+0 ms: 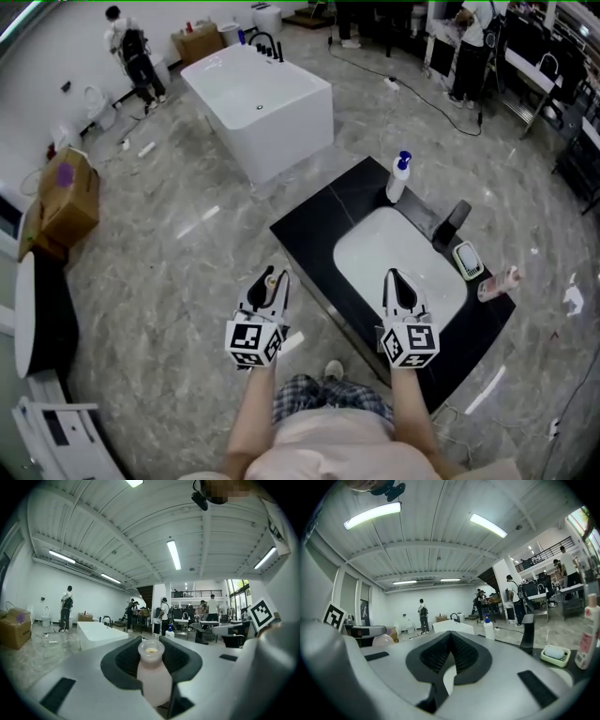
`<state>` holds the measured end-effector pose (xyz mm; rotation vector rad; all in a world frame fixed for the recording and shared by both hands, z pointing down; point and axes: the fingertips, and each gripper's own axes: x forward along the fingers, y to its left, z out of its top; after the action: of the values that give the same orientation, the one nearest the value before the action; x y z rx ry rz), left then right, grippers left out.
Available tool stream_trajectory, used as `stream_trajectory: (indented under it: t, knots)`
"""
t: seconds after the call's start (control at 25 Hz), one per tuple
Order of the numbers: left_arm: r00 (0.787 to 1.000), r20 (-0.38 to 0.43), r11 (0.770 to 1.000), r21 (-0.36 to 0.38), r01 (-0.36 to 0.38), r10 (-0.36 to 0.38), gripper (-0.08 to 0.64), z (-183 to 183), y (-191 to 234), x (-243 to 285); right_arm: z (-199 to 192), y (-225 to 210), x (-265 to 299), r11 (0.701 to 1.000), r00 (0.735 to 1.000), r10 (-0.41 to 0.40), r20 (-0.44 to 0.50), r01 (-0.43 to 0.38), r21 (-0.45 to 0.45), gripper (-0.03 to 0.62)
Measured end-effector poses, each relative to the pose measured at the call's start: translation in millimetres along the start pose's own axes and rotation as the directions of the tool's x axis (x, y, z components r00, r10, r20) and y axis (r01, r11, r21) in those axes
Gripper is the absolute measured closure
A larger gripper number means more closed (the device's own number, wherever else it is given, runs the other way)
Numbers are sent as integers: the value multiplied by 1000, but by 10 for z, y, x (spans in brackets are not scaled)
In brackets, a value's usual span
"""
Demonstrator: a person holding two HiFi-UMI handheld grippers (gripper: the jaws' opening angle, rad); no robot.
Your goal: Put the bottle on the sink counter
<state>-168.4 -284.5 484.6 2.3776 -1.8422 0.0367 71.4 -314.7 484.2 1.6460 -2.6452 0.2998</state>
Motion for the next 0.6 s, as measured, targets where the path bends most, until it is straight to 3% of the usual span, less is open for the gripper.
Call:
stream_trajectory:
  t: [0.6]
  knots:
    - [996,-26,995,35,91,-90,426,327,94,814,350,-40,586,1000,1000,-9,10,9,-9,577]
